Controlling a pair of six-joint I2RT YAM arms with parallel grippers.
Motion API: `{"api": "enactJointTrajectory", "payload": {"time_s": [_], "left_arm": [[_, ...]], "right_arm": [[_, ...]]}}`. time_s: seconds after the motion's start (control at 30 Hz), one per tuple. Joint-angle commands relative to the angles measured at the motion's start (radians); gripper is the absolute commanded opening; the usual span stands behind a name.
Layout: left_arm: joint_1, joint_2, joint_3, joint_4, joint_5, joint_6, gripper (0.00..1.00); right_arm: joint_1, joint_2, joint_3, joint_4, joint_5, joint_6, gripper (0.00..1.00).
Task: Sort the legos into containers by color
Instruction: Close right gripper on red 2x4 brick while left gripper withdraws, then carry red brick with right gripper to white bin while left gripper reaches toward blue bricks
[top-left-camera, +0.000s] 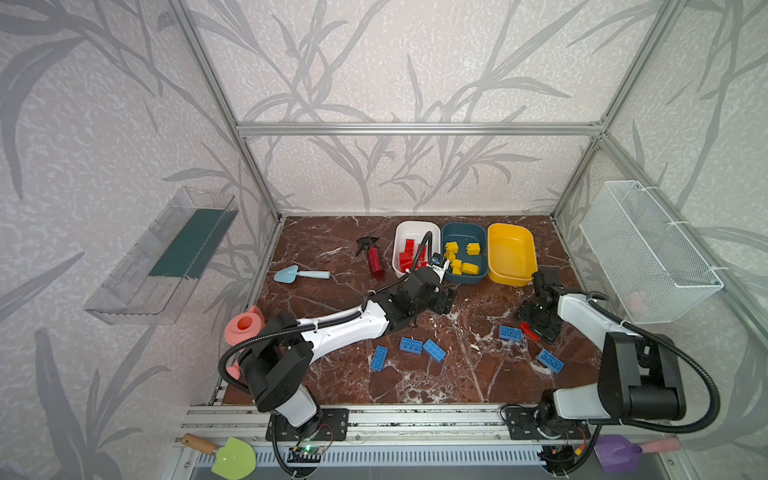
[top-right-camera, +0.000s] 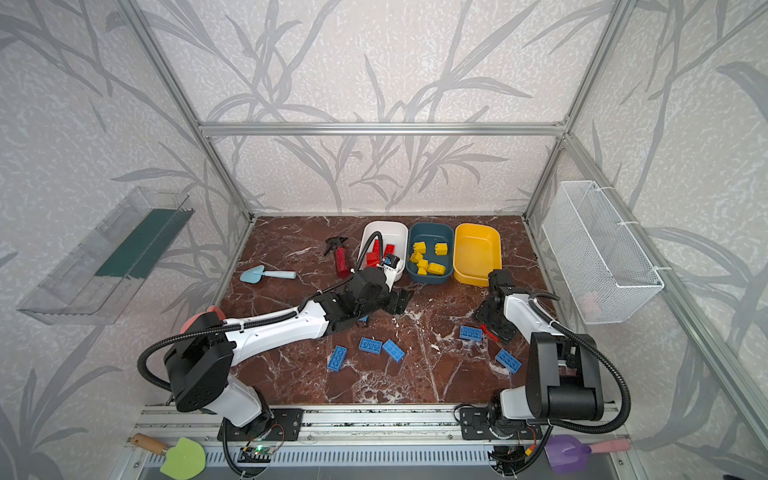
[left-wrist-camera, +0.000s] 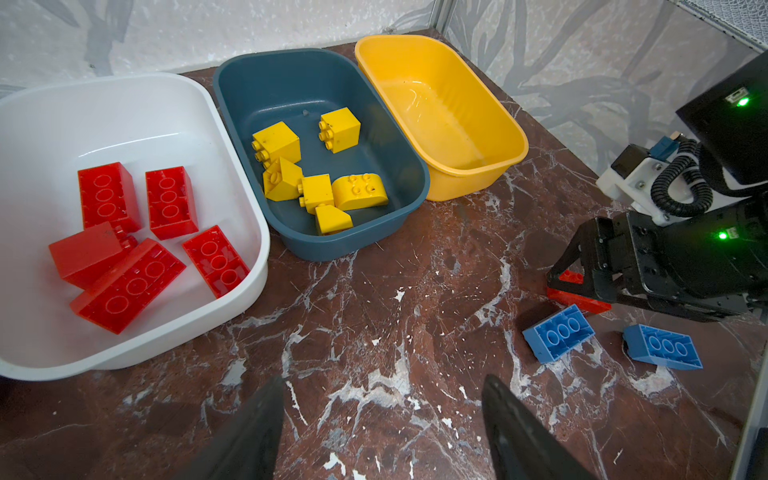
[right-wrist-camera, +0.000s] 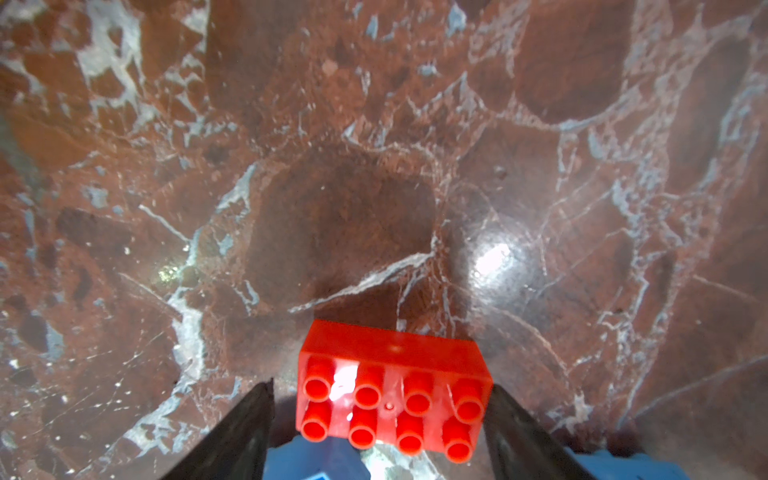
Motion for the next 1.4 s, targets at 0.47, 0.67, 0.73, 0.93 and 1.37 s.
{"api": "enactJointTrajectory", "payload": {"time_s": [0.47, 0.67, 0.73, 0.93, 1.37], "left_arm": [[0.0, 0.006, 0.011, 0.01, 0.0, 0.006, 0.75], [-0.001, -0.015, 0.007, -0.01, -0.019, -0.003, 0.75], [-0.004, -0.028, 0.0, -0.019, -0.033, -0.012, 0.75], [-0.006, -0.091, -0.046, -0.048, -0.071, -0.057, 0.75], [-0.005, -0.232, -0.155, -0.292, -0.202, -0.175, 0.74]], "right_arm": [[0.002, 0.062, 0.033, -0.006, 0.005, -0.036, 0.74], [0.056, -0.004, 0.064, -0.038, 0.045, -0.069, 0.67], [0.089, -0.033, 0.088, -0.056, 0.06, -0.069, 0.67], [0.162, -0.138, 0.151, -0.028, -0.008, -0.136, 0.61], [0.428, 0.007, 0.513, 0.002, -0.044, -0.186, 0.59]]}}
